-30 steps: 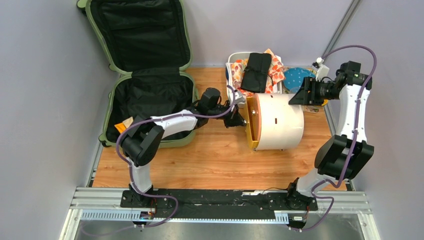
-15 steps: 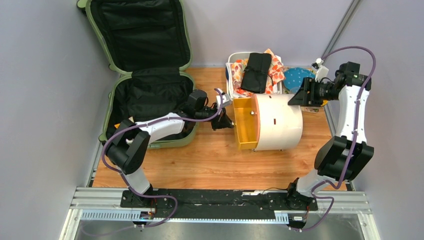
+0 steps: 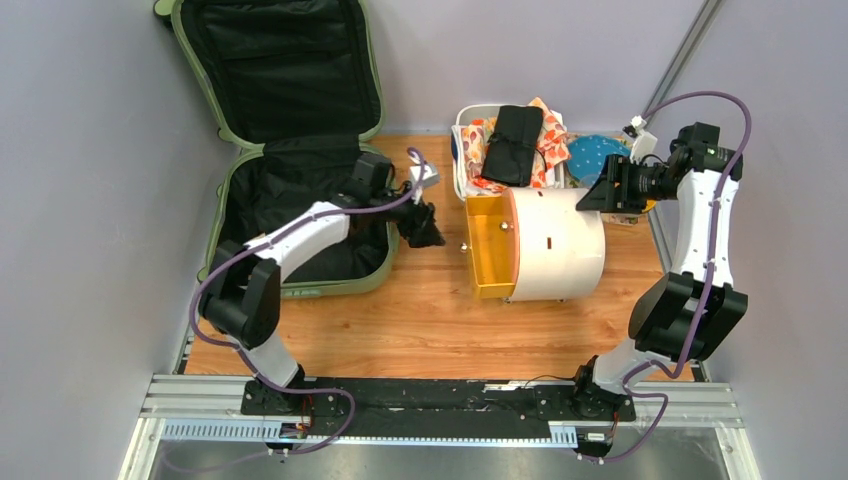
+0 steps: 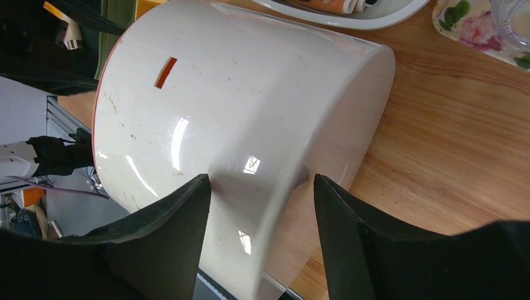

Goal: Open, take out, and arrange the luggage

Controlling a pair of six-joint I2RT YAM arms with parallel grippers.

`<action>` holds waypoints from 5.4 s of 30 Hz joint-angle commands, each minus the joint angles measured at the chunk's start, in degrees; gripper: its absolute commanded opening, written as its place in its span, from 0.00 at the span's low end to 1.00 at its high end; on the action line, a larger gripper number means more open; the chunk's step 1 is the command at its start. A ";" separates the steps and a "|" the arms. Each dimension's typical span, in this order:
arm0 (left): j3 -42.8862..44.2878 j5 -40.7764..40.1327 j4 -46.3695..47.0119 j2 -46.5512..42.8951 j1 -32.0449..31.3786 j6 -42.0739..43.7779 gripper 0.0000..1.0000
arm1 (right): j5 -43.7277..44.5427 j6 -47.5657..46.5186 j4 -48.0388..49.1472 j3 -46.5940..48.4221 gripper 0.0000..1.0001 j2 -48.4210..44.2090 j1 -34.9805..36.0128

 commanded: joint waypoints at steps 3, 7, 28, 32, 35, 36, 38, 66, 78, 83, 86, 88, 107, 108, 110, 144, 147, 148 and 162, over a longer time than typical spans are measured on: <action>-1.20 5.70 -22.27 -13.12 14.41 8.23 0.81 | 5.08 -1.38 -10.02 2.98 0.63 0.74 0.32; 2.66 -0.79 -34.33 -14.63 27.07 12.64 0.82 | 5.78 -1.56 -10.72 3.95 0.63 0.74 0.23; -13.77 -55.56 -32.07 -13.93 45.20 -20.06 0.77 | 7.72 -1.91 -10.90 3.16 0.63 -0.58 0.23; -13.94 -53.81 -30.40 -11.13 45.20 -20.41 0.77 | 7.71 -1.74 -11.16 3.25 0.63 -0.41 0.23; -14.03 -53.02 -28.03 -9.19 45.20 -20.32 0.74 | 7.63 -1.74 -11.08 3.25 0.63 -0.23 0.32; -13.77 -52.66 -27.68 -8.57 45.20 -21.11 0.73 | 7.45 -1.65 -11.25 3.33 0.63 -0.14 0.23; -12.63 -51.18 -27.59 -6.47 45.20 -21.90 0.72 | 7.28 -1.56 -11.16 3.25 0.63 0.12 0.23; 6.88 -28.15 -21.79 -13.49 11.03 -31.82 0.00 | 6.92 -1.91 -10.55 2.10 0.63 -1.11 0.23; 14.35 -20.67 -9.40 -3.92 -7.35 -43.26 0.00 | 7.28 0.28 -7.47 -0.35 0.63 -3.21 0.41; 17.87 -18.12 -6.68 -0.83 -9.12 -50.01 0.00 | 7.54 0.90 -7.03 -1.67 0.63 -4.27 0.50; 17.08 -17.24 -4.65 -0.75 -9.73 -53.09 0.00 | 7.80 1.08 -6.68 -2.29 0.63 -4.80 0.67; 17.17 -16.89 -4.21 -0.48 -10.43 -53.81 0.00 | 7.89 1.16 -6.68 -2.29 0.63 -4.89 0.76; 17.17 -18.82 -5.87 -0.66 -14.30 -53.28 0.68 | 7.98 1.25 -6.33 -3.26 0.63 -5.68 1.46; 16.82 -19.00 -5.88 -0.66 -14.22 -53.46 0.69 | 7.98 1.25 -6.33 -3.26 0.63 -5.76 1.46; 16.47 -19.35 -5.96 -0.92 -14.30 -53.55 0.70 | 7.89 0.99 -6.51 -3.35 0.63 -5.94 1.46; 14.18 4.73 -0.43 -5.23 -6.92 12.87 0.77 | 7.98 -1.12 -7.56 -2.29 0.64 -6.21 1.46; 14.27 5.78 1.76 -3.65 -7.10 15.79 0.77 | 7.81 -1.21 -7.56 -2.29 0.64 -5.94 1.46; 14.45 5.79 2.29 -3.21 -7.10 15.97 0.77 | 7.80 -1.21 -7.56 -2.29 0.64 -5.85 1.46; 20.33 7.37 7.75 5.40 -8.68 10.97 0.71 | 7.45 -1.03 -7.47 -1.76 0.64 -4.36 1.46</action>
